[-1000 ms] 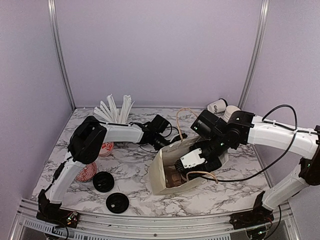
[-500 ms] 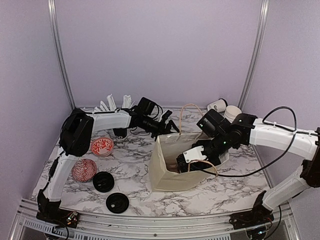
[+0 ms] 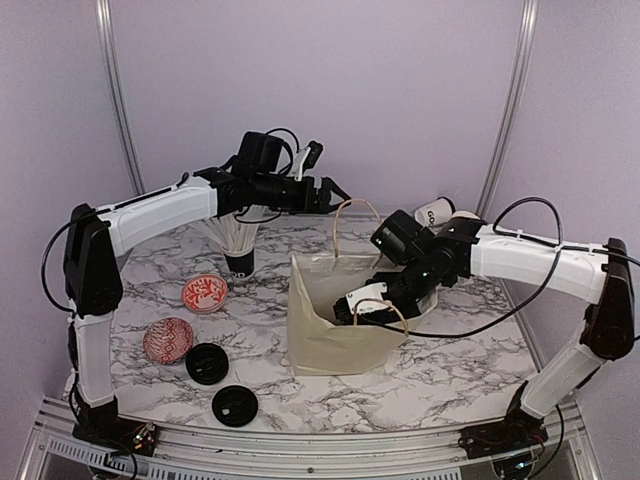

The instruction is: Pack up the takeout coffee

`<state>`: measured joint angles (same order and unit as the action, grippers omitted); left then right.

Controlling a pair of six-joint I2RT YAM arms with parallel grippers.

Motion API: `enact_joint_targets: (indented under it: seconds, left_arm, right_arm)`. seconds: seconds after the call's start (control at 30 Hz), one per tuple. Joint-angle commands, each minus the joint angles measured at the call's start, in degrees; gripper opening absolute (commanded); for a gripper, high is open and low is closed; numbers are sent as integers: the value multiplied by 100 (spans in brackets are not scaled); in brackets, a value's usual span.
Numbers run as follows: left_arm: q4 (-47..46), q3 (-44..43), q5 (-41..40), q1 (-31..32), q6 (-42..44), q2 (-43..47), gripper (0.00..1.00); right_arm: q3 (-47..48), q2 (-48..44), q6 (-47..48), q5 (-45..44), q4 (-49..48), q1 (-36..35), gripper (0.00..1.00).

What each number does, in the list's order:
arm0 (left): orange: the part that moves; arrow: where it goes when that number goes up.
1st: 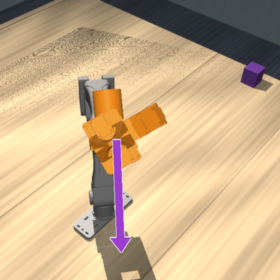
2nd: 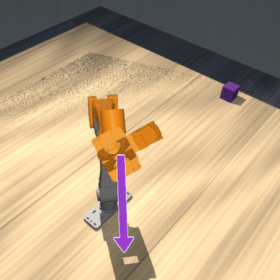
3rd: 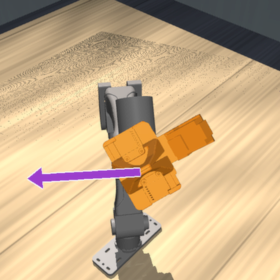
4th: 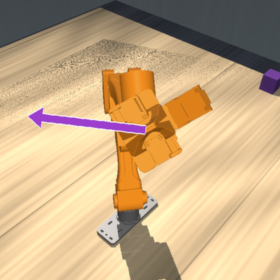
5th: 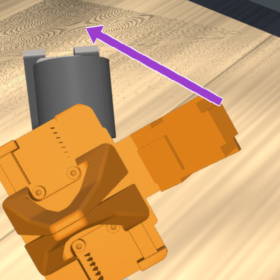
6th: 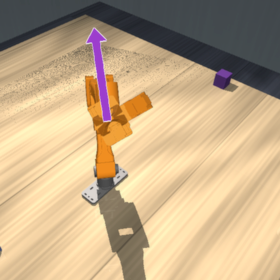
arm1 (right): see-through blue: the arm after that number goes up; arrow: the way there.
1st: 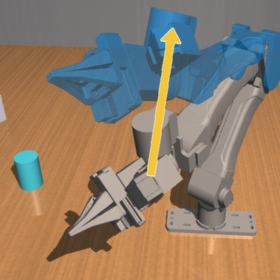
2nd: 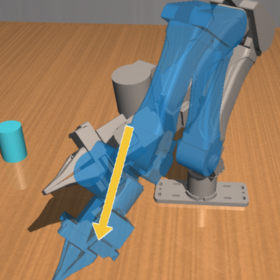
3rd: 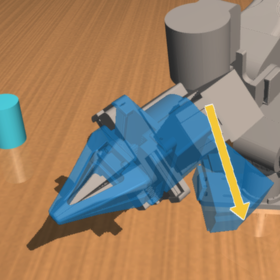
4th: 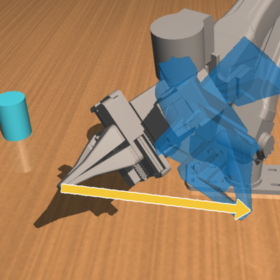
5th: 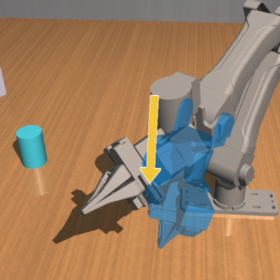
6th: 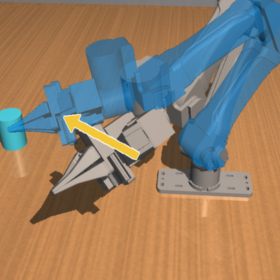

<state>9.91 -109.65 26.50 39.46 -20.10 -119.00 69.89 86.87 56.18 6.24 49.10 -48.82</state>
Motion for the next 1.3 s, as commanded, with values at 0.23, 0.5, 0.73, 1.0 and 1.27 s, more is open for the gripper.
enact_joint_targets:
  seconds: [0.23, 0.5, 0.73, 1.0, 1.27]
  left_arm:
    - [512, 507, -35, -10, 1038, 1479, 99]
    - [692, 854, 169, 7, 1039, 1972, 99]
    - [784, 1046, -188, 129, 999, 2270, 99]
    - [1402, 1078, -729, 141, 1173, 2611, 99]
    - [1520, 1261, -840, 229, 1238, 3064, 99]
  right_arm:
    - [1126, 1102, -644, 308, 1837, -13, 38]
    - [1976, 1722, -499, 794, 2952, -14, 39]
    - [2401, 1701, -548, 604, 2771, -9, 54]
    - [3079, 1353, -502, 603, 2950, -14, 79]
    - [3476, 1018, -443, 415, 2948, -11, 82]
